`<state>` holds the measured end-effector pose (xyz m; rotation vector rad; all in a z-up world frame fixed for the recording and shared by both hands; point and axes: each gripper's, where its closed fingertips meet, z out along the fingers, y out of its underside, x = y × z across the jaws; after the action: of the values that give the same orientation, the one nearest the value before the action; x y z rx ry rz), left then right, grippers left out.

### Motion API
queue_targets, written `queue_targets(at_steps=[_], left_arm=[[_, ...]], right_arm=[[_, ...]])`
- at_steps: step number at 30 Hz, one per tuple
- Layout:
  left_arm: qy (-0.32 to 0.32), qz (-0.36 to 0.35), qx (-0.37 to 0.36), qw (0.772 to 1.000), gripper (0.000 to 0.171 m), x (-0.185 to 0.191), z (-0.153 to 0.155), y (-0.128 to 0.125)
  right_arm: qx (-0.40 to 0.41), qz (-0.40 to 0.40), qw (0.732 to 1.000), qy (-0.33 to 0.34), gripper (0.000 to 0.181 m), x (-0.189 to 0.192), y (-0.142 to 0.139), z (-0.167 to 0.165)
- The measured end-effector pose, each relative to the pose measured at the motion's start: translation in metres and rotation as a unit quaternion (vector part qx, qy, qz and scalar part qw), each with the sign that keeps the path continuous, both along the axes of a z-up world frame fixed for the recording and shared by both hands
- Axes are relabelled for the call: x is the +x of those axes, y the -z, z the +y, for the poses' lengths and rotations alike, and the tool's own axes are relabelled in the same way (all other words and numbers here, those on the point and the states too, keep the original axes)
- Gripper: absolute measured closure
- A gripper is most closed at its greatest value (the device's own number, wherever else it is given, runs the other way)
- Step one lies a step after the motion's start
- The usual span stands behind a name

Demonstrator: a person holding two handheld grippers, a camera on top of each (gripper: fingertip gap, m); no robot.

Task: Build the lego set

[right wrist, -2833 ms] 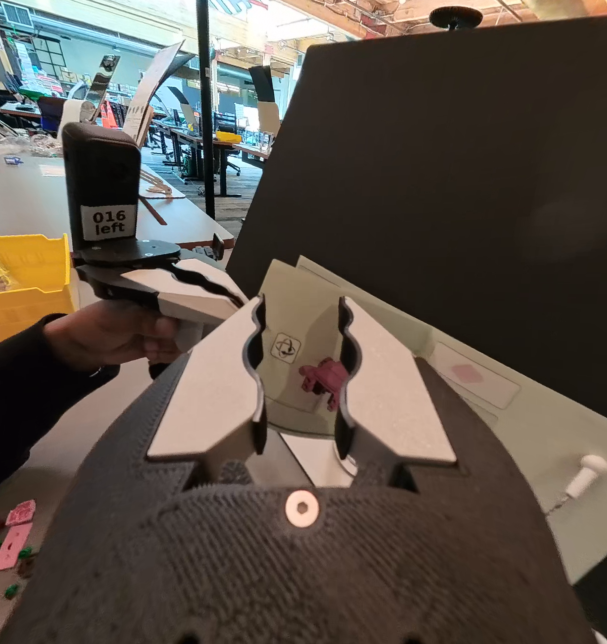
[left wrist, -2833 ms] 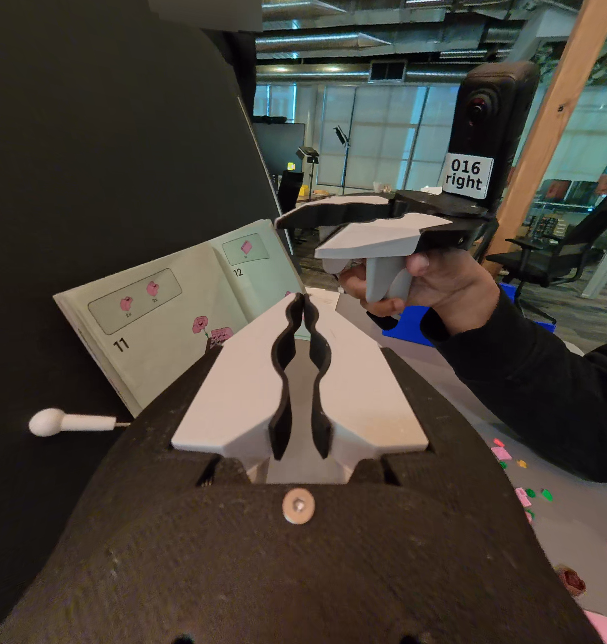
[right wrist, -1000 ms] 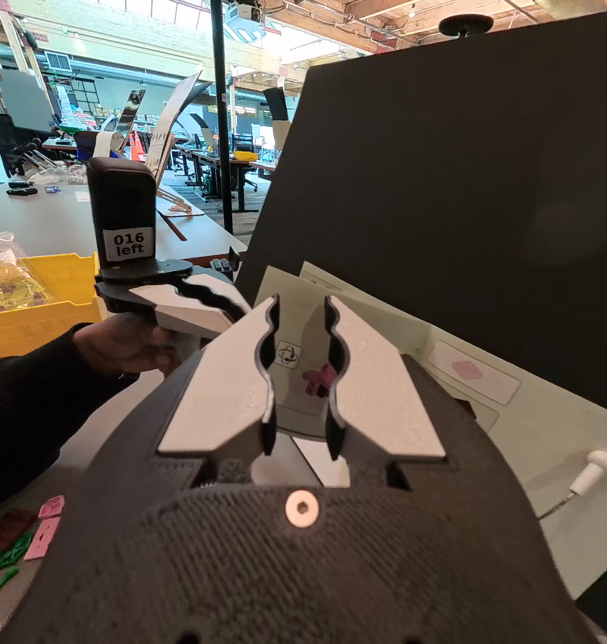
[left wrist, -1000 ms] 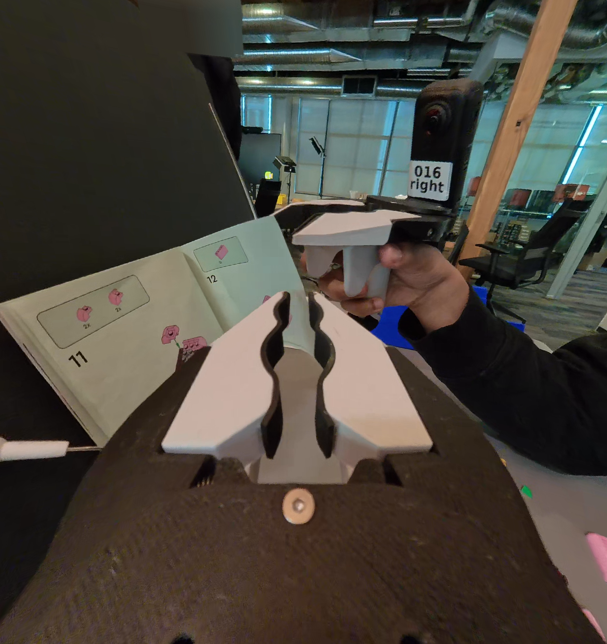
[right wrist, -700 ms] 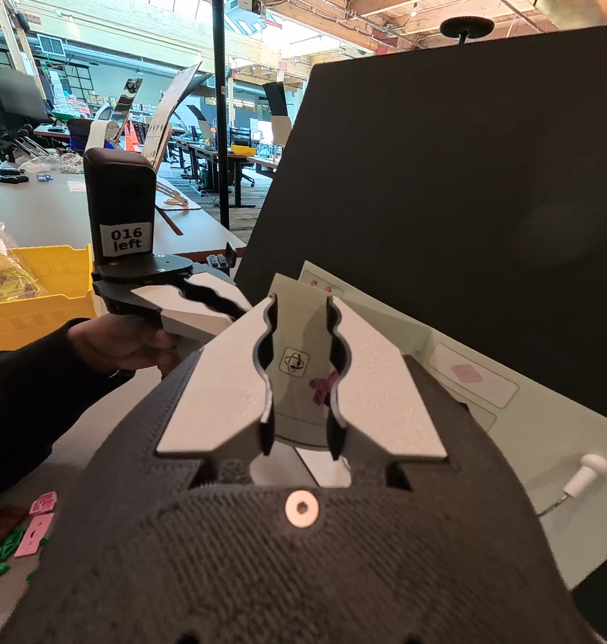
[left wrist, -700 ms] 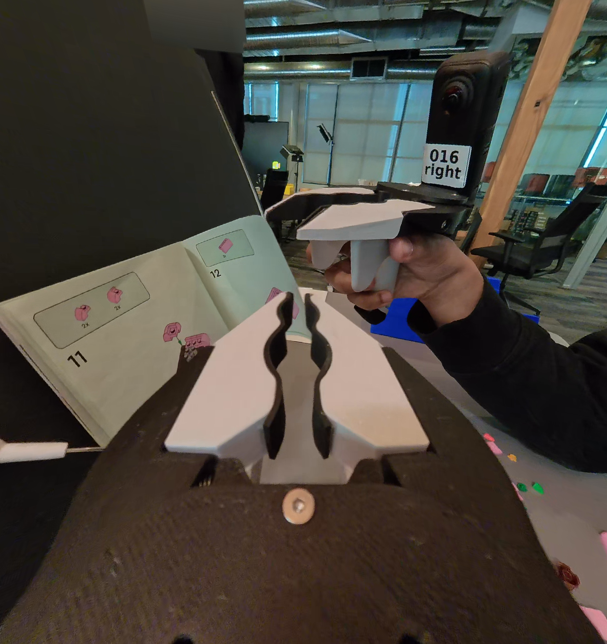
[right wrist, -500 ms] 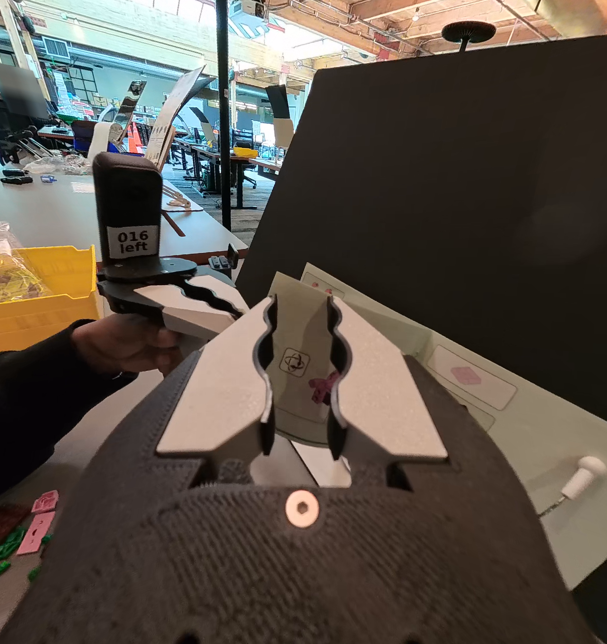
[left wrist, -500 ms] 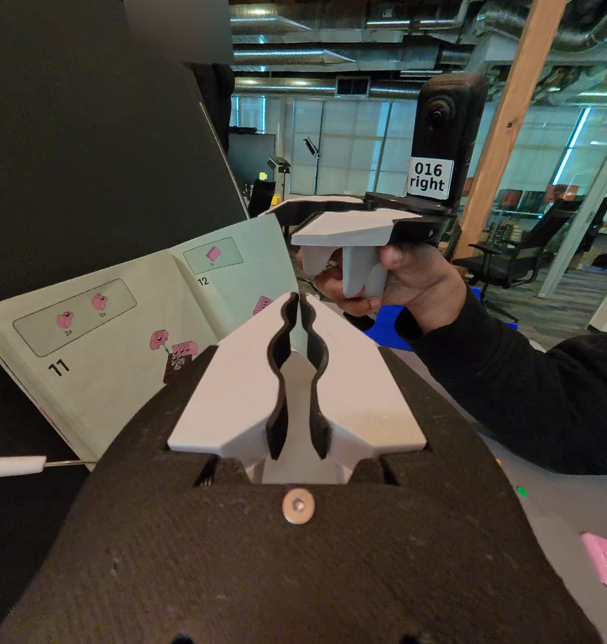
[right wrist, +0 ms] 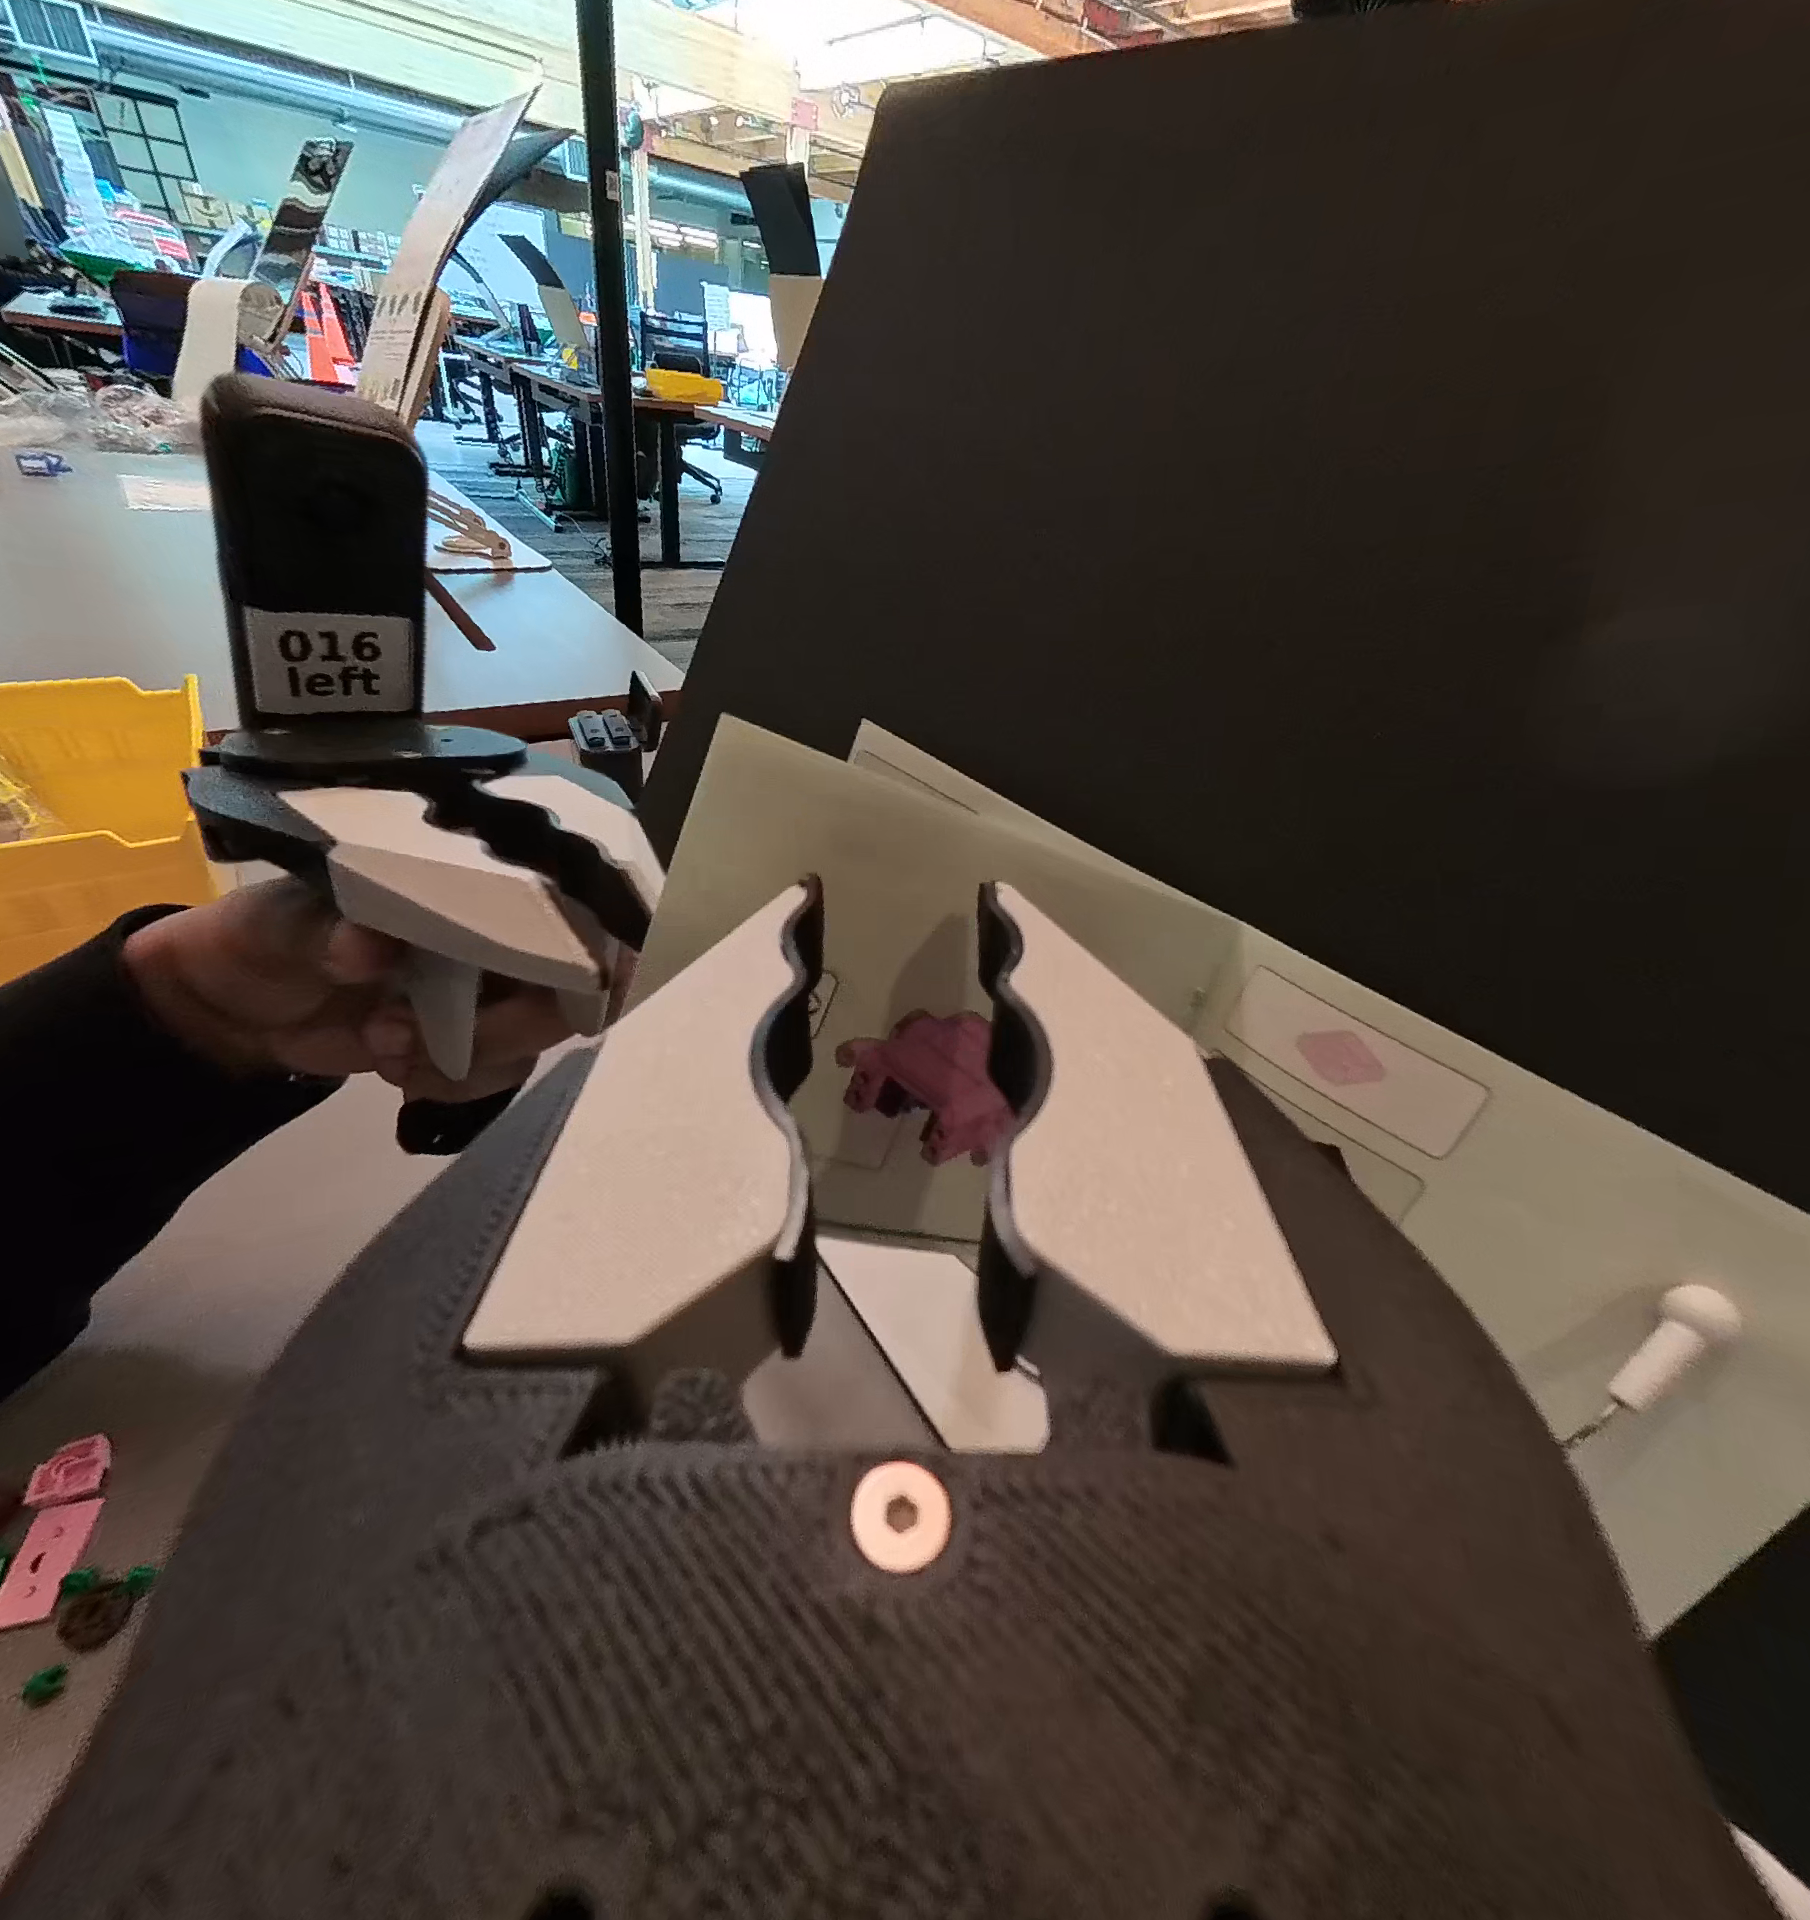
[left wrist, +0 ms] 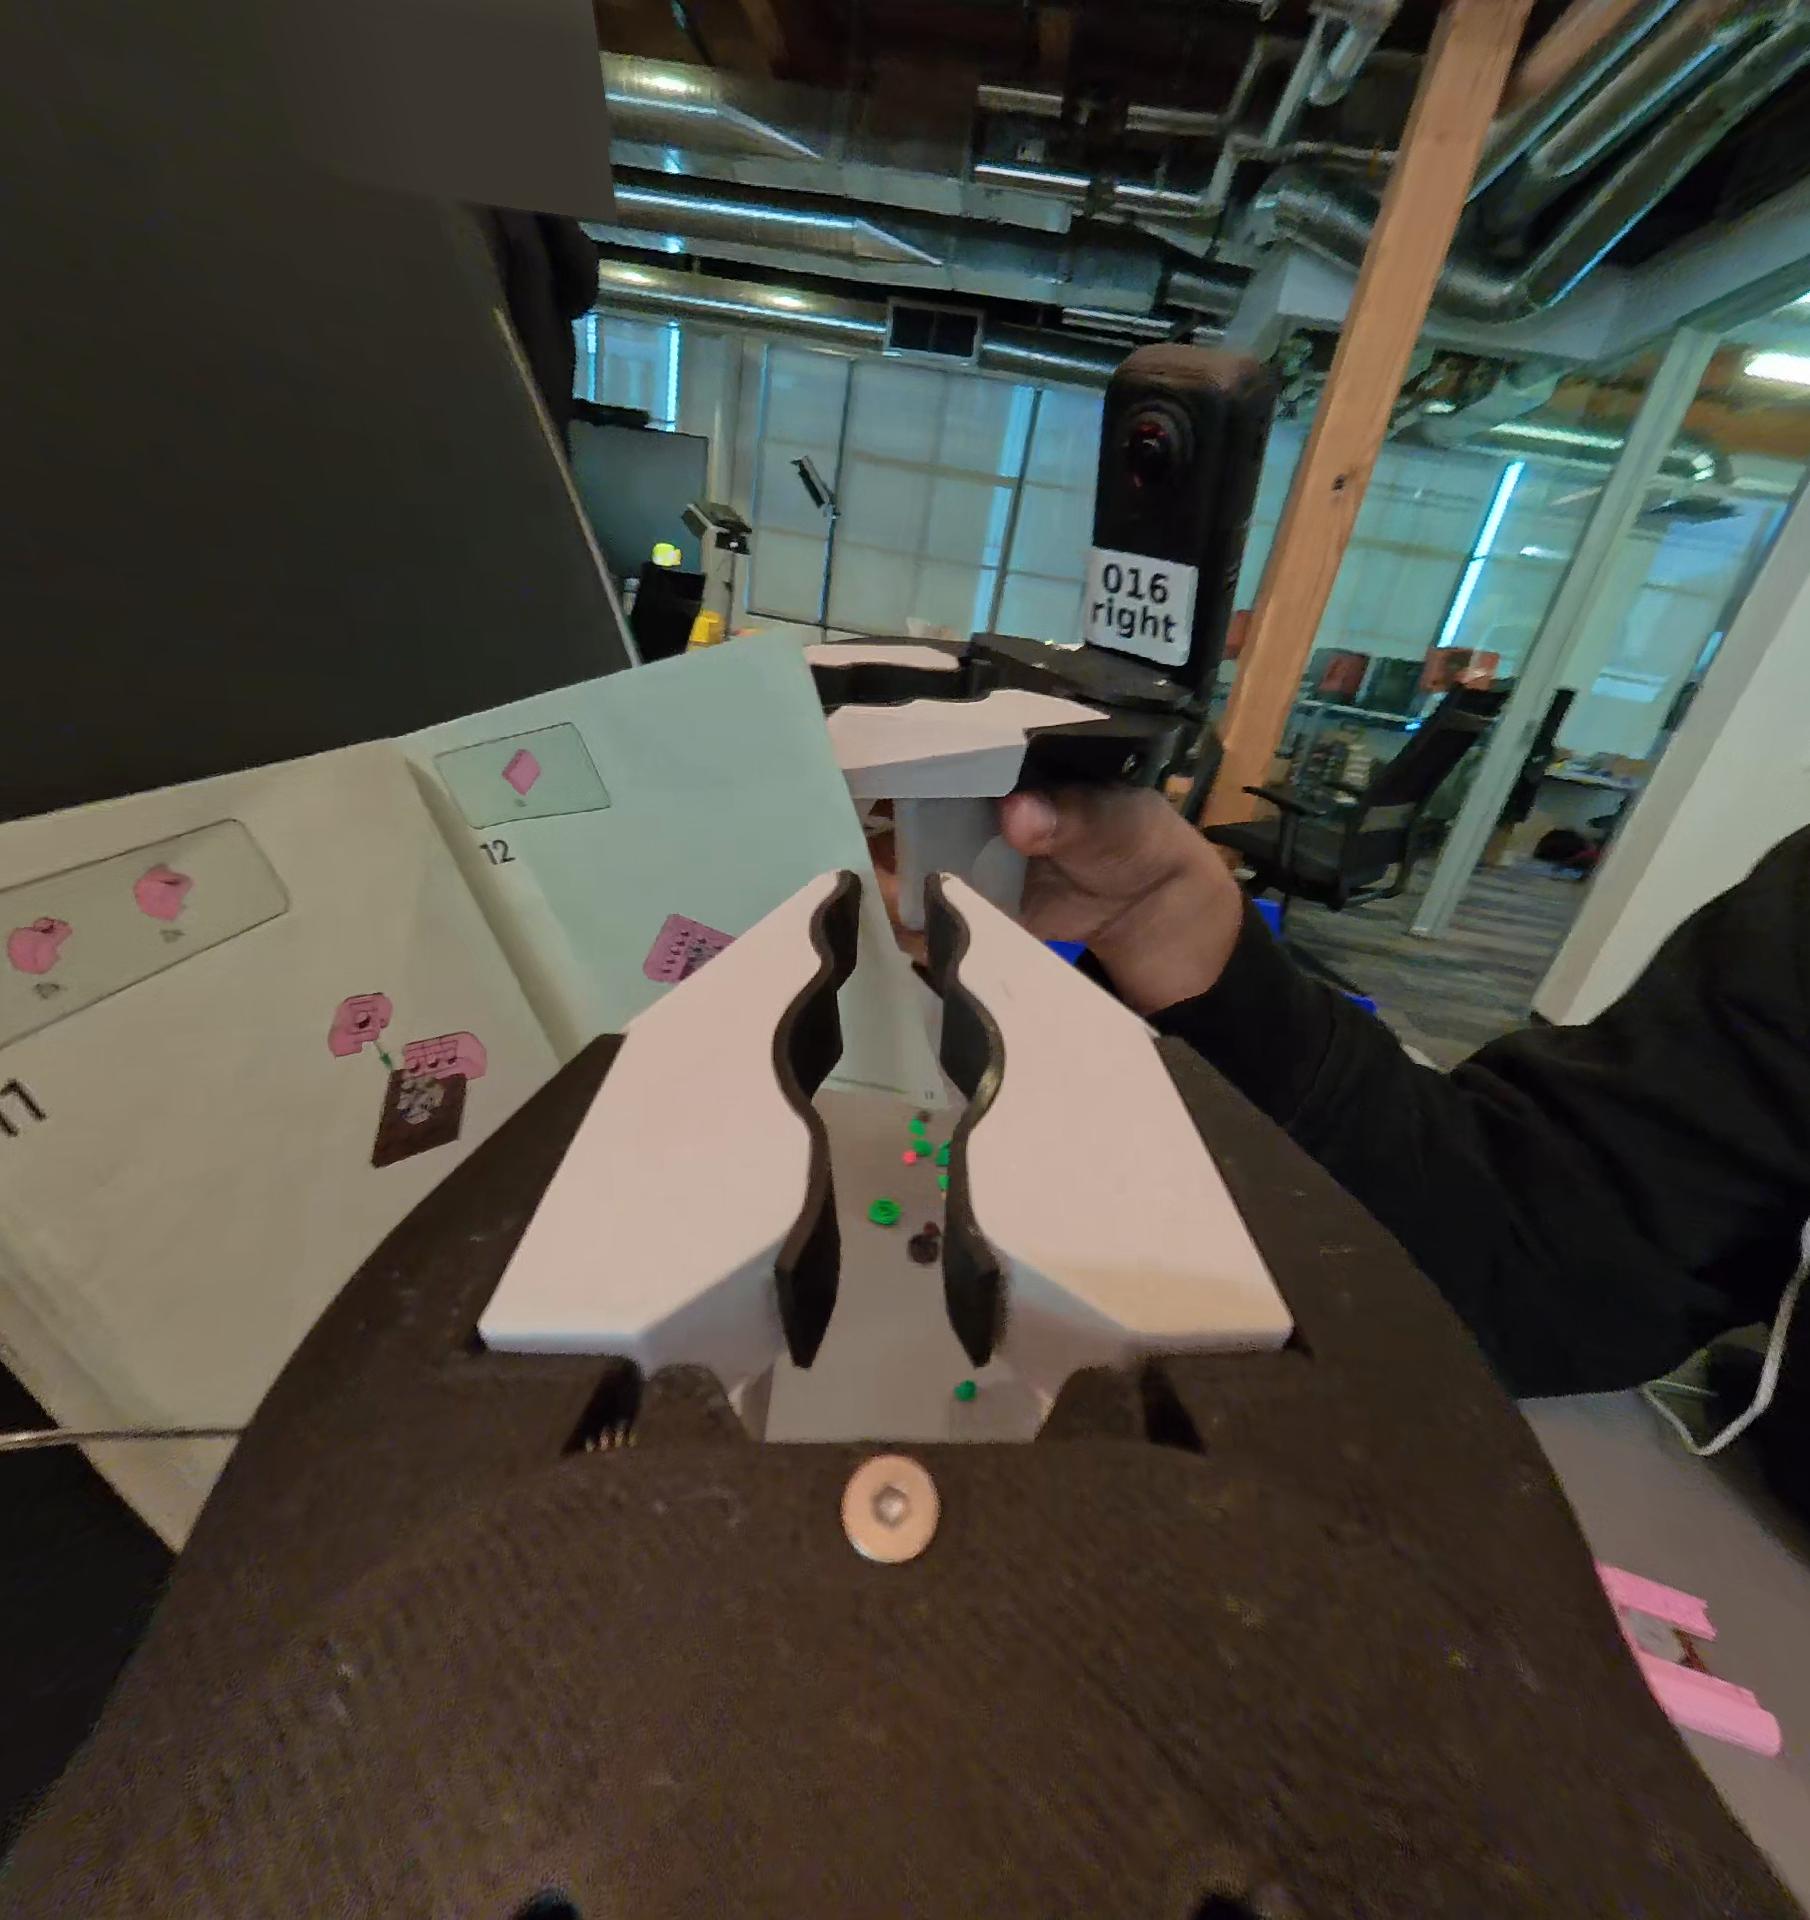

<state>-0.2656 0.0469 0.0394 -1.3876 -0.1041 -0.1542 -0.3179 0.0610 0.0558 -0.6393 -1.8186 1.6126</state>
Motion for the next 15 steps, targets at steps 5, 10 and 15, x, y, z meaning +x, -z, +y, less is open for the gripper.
queue_targets(at_steps=[5, 10, 15], left_arm=[[0.006, -0.009, 0.003, 1.000, 0.161, 0.0001, 0.0011, 0.0008], [0.006, -0.009, 0.001, 1.000, 0.168, 0.0002, 0.0013, 0.0016], [0.006, -0.009, 0.002, 1.000, 0.169, -0.0005, 0.0001, 0.0023]], right_arm=[[0.004, -0.003, 1.000, 0.004, 0.153, -0.0022, 0.0029, 0.0026], [0.000, -0.001, 1.000, 0.003, 0.154, -0.0017, 0.0011, 0.0037], [0.000, 0.000, 1.000, 0.002, 0.154, -0.0011, 0.0008, 0.0035]])
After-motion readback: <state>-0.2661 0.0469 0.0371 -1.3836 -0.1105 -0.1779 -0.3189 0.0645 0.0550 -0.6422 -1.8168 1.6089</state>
